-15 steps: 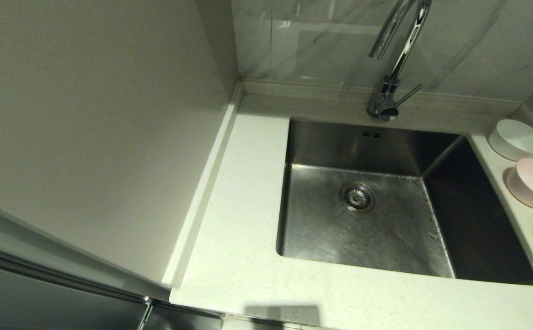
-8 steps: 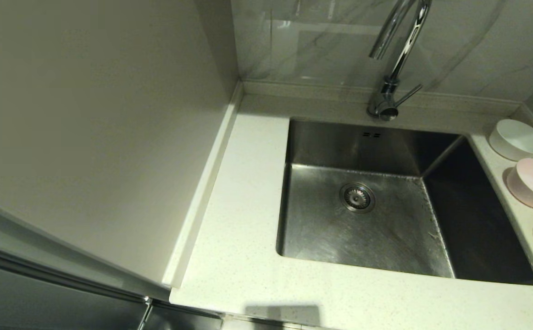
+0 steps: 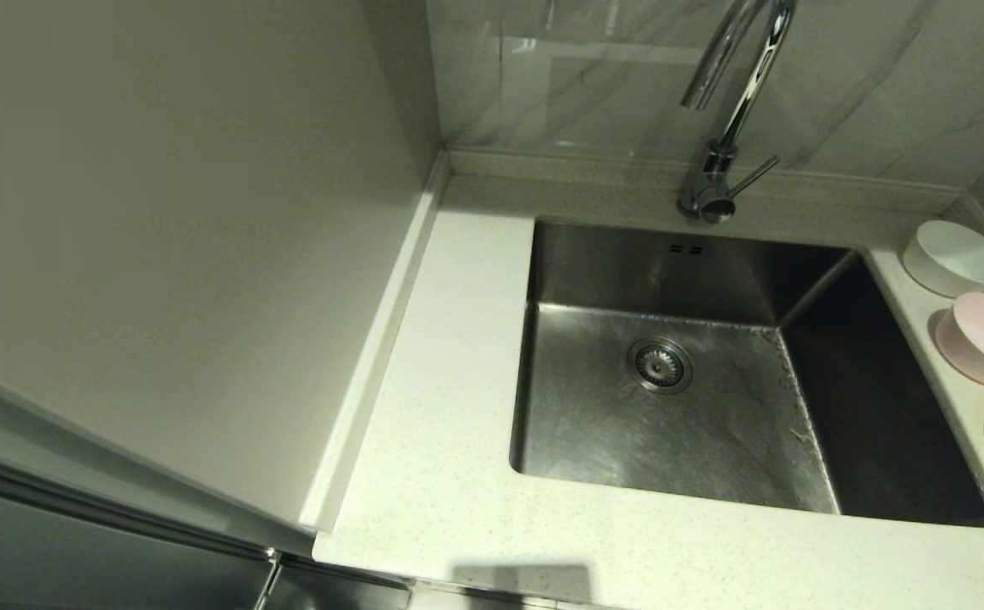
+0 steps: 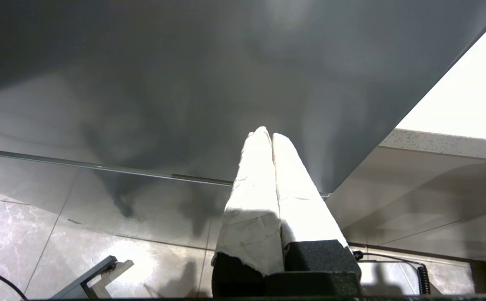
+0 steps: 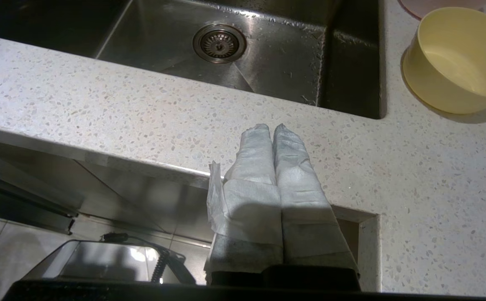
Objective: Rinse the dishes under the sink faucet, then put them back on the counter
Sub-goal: Put a bowl into the sink
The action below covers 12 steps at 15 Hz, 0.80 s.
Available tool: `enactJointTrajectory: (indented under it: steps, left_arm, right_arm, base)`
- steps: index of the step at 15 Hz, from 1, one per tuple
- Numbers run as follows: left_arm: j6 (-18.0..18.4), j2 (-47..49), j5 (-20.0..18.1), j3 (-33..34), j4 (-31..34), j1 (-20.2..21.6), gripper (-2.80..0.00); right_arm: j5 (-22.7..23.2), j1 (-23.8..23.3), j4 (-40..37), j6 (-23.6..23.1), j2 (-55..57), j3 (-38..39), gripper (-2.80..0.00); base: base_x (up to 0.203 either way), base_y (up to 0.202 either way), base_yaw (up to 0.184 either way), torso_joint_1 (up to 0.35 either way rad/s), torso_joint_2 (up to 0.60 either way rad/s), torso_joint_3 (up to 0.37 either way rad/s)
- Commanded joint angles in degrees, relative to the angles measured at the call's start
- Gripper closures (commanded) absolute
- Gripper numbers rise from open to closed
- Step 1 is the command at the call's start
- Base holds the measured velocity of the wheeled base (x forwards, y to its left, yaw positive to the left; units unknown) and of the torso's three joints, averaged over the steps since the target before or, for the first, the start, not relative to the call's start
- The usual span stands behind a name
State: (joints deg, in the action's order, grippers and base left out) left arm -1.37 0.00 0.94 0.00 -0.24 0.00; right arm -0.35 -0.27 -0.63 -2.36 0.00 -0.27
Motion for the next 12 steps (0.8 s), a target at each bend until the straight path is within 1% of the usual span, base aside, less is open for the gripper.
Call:
enactJointTrajectory:
  steps: [1, 4, 7, 12]
  left_arm:
    - [0.0, -0.1, 0.0, 0.0, 0.0, 0.0, 0.00]
    - [0.0, -0.1, 0.0, 0.0, 0.0, 0.0, 0.00]
    - [0.0, -0.1, 0.0, 0.0, 0.0, 0.0, 0.00]
    - [0.0, -0.1, 0.0, 0.0, 0.0, 0.0, 0.00]
  right_arm:
    - [-0.1, 0.0, -0.1, 0.0, 0.1, 0.0, 0.00]
    - [-0.4, 0.0, -0.3, 1.5, 0.1, -0.2, 0.00]
    - [-0.6, 0.0, -2.4, 2.6, 0.1, -0.8, 0.00]
    - [-0.5, 0.0, -1.8, 1.6, 0.1, -0.5, 0.00]
  base:
    - [0.000, 0.000, 0.000, 0.000, 0.00, 0.000]
    - [0.000, 0.000, 0.000, 0.000, 0.00, 0.000]
    - [0.000, 0.000, 0.000, 0.000, 0.00, 0.000]
    - [0.000, 0.000, 0.000, 0.000, 0.00, 0.000]
